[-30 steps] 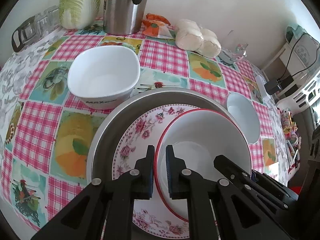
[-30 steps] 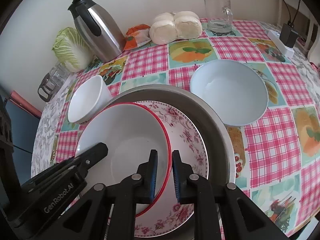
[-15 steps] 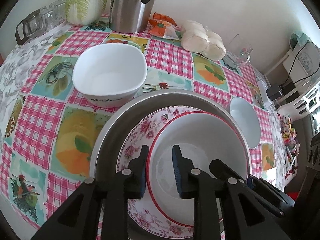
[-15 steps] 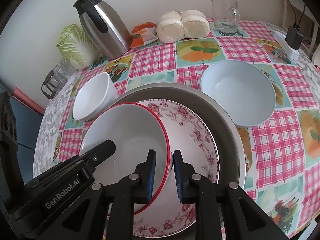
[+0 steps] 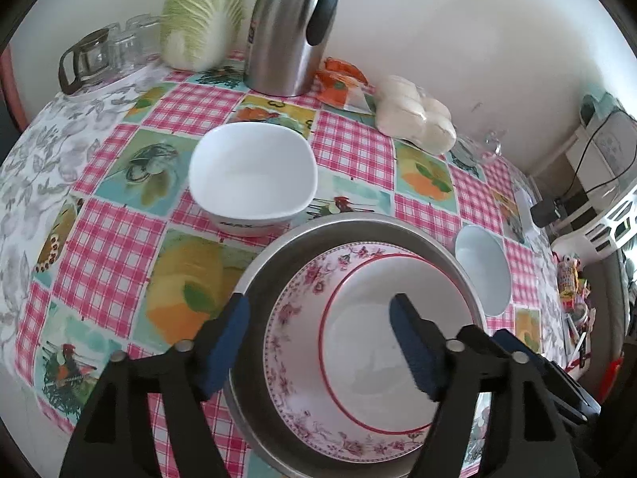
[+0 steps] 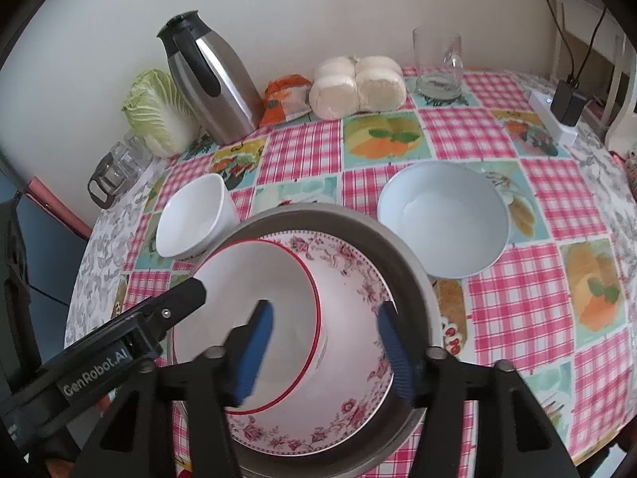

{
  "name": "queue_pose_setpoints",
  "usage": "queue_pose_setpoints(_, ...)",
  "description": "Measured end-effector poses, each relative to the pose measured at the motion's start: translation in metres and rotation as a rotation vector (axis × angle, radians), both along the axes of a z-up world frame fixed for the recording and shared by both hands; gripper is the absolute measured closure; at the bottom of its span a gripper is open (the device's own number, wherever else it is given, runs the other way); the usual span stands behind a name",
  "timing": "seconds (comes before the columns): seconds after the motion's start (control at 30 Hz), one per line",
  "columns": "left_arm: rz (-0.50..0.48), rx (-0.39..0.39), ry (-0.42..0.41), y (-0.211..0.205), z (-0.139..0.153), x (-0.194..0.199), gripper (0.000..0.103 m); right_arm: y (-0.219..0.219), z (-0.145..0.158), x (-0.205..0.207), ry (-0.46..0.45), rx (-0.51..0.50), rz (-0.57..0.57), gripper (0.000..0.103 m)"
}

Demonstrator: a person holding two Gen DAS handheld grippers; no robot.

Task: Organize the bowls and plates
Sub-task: 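Raise both grippers away from the bowl rim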

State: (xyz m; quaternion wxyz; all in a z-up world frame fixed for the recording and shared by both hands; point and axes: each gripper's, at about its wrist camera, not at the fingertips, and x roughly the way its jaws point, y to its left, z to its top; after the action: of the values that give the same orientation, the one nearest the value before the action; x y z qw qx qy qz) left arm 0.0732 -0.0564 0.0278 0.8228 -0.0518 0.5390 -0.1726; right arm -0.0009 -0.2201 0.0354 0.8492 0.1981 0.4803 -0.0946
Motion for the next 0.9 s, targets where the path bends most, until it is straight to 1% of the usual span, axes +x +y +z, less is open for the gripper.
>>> queue_pose_setpoints(0.13,0.017,0.035,-0.009,0.004,0.000,-0.001,0.023,0.000,0.006,-0.002,-0.013,-0.020,-0.001,0.033)
queue_pose_setpoints(0.2,0.028,0.054,-0.016,0.006,-0.001,0.000,0.022,0.000,0.007,-0.003,-0.017,-0.029,0.000,0.026)
queue_pose_setpoints(0.3,0.046,0.077,-0.018,0.010,-0.002,0.000,0.021,0.000,0.006,-0.003,-0.023,-0.024,0.002,0.018)
queue_pose_setpoints(0.33,0.051,0.080,-0.017,0.010,-0.003,0.001,0.021,-0.001,0.006,-0.004,-0.025,-0.024,0.002,0.017)
queue_pose_setpoints(0.4,0.062,0.084,-0.014,0.012,-0.005,0.002,0.021,-0.001,0.007,-0.004,-0.029,-0.027,0.003,0.010)
queue_pose_setpoints(0.47,0.071,0.086,-0.014,0.014,-0.006,0.003,0.020,-0.002,0.006,-0.004,-0.031,-0.025,0.002,0.006)
queue_pose_setpoints(0.5,0.077,0.087,-0.017,0.015,-0.006,0.003,0.016,-0.002,0.006,-0.004,-0.033,-0.024,0.001,0.003)
queue_pose_setpoints(0.53,0.082,0.088,-0.019,0.016,-0.005,0.003,0.008,-0.002,0.006,-0.005,-0.034,-0.023,0.000,0.003)
queue_pose_setpoints(0.57,0.086,0.086,-0.024,0.017,-0.005,0.003,0.005,-0.002,0.006,-0.005,-0.035,-0.023,0.001,0.000)
queue_pose_setpoints(0.73,0.121,0.084,-0.046,0.023,-0.003,0.005,0.003,-0.004,0.004,-0.005,-0.032,-0.016,0.002,0.000)
queue_pose_setpoints(0.9,0.136,0.086,-0.059,0.029,-0.001,0.006,0.002,-0.004,0.004,-0.006,-0.034,-0.010,0.002,0.000)
